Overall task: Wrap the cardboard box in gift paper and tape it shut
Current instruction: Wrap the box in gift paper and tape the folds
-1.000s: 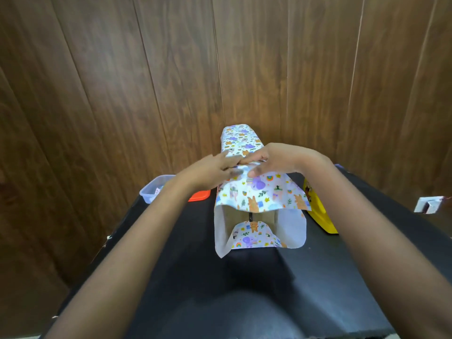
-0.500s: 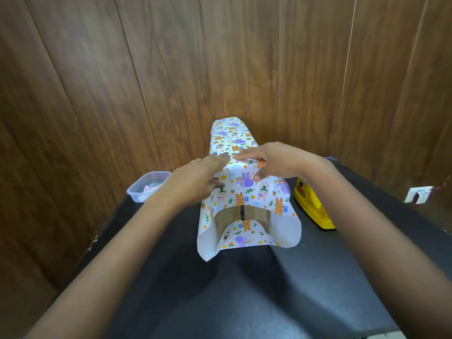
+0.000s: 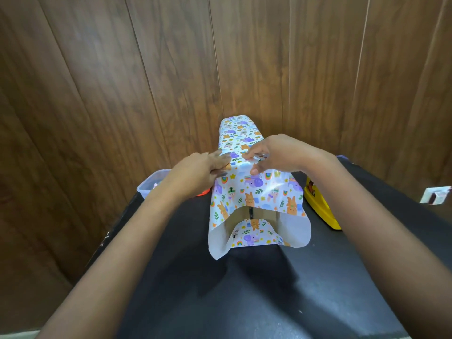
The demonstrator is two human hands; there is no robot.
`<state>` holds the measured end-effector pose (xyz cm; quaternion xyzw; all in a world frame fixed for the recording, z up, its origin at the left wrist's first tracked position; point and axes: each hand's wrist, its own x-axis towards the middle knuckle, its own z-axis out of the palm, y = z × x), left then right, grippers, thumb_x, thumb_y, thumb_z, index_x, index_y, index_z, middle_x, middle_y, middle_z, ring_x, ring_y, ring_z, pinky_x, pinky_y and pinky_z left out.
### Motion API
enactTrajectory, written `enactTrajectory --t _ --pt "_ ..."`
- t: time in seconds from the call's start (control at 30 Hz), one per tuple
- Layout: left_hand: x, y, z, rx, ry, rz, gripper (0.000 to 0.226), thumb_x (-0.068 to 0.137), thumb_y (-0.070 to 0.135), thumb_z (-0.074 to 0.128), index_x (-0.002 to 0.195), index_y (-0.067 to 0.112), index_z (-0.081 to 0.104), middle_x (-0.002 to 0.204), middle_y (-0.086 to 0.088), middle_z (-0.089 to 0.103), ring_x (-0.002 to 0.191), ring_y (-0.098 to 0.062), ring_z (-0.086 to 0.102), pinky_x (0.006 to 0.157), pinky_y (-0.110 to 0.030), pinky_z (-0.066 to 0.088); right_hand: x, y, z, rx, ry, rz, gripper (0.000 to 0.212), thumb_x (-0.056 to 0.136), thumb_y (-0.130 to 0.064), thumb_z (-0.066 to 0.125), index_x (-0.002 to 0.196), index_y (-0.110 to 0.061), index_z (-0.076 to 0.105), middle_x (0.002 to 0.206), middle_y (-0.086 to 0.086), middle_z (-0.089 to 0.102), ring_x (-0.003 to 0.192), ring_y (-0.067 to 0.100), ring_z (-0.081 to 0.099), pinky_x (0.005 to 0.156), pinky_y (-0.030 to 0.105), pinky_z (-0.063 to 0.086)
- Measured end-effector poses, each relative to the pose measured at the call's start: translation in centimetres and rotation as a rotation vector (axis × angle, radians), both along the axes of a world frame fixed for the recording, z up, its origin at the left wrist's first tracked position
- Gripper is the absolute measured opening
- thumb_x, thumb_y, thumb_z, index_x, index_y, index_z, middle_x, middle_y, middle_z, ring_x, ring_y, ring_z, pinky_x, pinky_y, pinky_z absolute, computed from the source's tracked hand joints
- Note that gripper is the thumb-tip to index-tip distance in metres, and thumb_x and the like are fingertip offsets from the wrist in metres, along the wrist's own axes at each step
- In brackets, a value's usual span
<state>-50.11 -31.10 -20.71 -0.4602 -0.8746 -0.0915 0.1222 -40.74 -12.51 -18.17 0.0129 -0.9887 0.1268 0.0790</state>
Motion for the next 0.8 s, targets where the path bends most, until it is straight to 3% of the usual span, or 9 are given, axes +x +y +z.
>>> enactTrajectory --t 0.2,0.3,0.37,0.43,0.47,0.57,0.63,0.73,0.8 --pt "0.6 -0.1 0.4 -0.068 -0.036 0.05 0.052 0.094 0.022 0.051 0.143 0.029 0.036 0.152 0.008 0.028 0.138 -0.017 0.034 0.104 -0.036 0.038 0.1 0.3 -0.1 -0.02 -0.022 0.003 0.052 0.086 -0.027 0.066 0.135 -0.027 0.05 0.138 -0.004 0.052 0.124 0.017 0.048 0.089 0.024 0.036" --pt "2.7 -0.6 -0.1 0.262 -0.21 0.07 0.044 0.092 0.019 0.056 0.135 0.02 0.05 0.138 0.009 0.049 0.128 -0.011 0.044 0.09 -0.016 0.034 0.0 0.6 -0.1 -0.035 -0.02 0.001 0.052 0.085 -0.027 0.067 0.134 -0.027 0.051 0.137 -0.004 0.053 0.124 0.017 0.048 0.09 0.024 0.036" --pt "4.5 -1.2 -1.2 0.58 -0.326 0.157 0.028 0.093 0.025 0.056 0.119 0.015 0.061 0.118 0.003 0.061 0.112 -0.011 0.052 0.076 -0.017 0.034 0.0 0.8 -0.2 -0.062 -0.017 -0.004 0.052 0.084 -0.027 0.068 0.133 -0.028 0.052 0.138 -0.005 0.052 0.125 0.015 0.048 0.089 0.022 0.035" --pt "5.8 -1.5 -2.9 0.746 -0.513 0.133 0.031 0.09 0.031 0.059 0.119 0.02 0.059 0.119 0.009 0.06 0.11 -0.004 0.051 0.084 -0.015 0.039 0.0 0.9 -0.3 -0.075 -0.016 -0.003 0.051 0.084 -0.027 0.068 0.133 -0.028 0.053 0.137 -0.006 0.052 0.125 0.014 0.048 0.089 0.021 0.035" --pt "6.6 -1.6 -3.6 0.693 -0.551 0.106 0.038 0.087 0.034 0.063 0.122 0.022 0.054 0.122 0.014 0.057 0.113 -0.001 0.05 0.089 -0.015 0.04 0.0 0.9 -0.2 -0.087 -0.018 -0.001 0.05 0.084 -0.028 0.068 0.132 -0.027 0.053 0.136 -0.006 0.053 0.124 0.014 0.048 0.09 0.022 0.036" --pt "8.0 -1.0 -5.8 0.365 -0.389 0.19 0.078 0.08 0.039 0.066 0.143 0.022 0.024 0.147 0.008 0.035 0.135 -0.012 0.034 0.101 -0.032 0.04 -0.1 0.5 -0.1 -0.114 -0.027 -0.013 0.043 0.086 -0.035 0.065 0.127 -0.026 0.058 0.131 -0.004 0.056 0.12 0.014 0.051 0.092 0.025 0.04" --pt "8.8 -0.2 -6.7 0.298 -0.199 0.337 0.085 0.088 0.03 0.055 0.151 0.016 -0.001 0.158 0.001 0.01 0.144 -0.016 0.014 0.109 -0.036 0.031 -0.1 0.2 0.0 -0.097 -0.008 -0.046 0.041 0.087 -0.043 0.061 0.12 -0.018 0.063 0.125 0.003 0.06 0.116 0.019 0.054 0.091 0.031 0.042" --pt "9.6 0.7 -7.6 0.393 0.088 0.417 0.066 0.083 0.012 0.043 0.145 0.002 0.024 0.145 -0.013 0.04 0.129 -0.025 0.045 0.094 -0.035 0.046 -0.4 -0.6 -0.2 -0.099 0.04 -0.056 0.047 0.089 -0.048 0.055 0.095 -0.001 0.062 0.099 0.01 0.065 0.096 0.025 0.058 0.076 0.032 0.045" --pt "9.3 0.7 -8.6 0.388 0.235 0.407 0.062 0.072 0.015 0.057 0.13 -0.003 0.048 0.12 -0.016 0.062 0.103 -0.029 0.064 0.073 -0.035 0.055 -0.4 -1.1 -0.3 -0.069 0.056 -0.078 0.046 0.09 -0.049 0.052 0.079 -0.005 0.052 0.081 0.007 0.055 0.079 0.02 0.051 0.061 0.026 0.035"
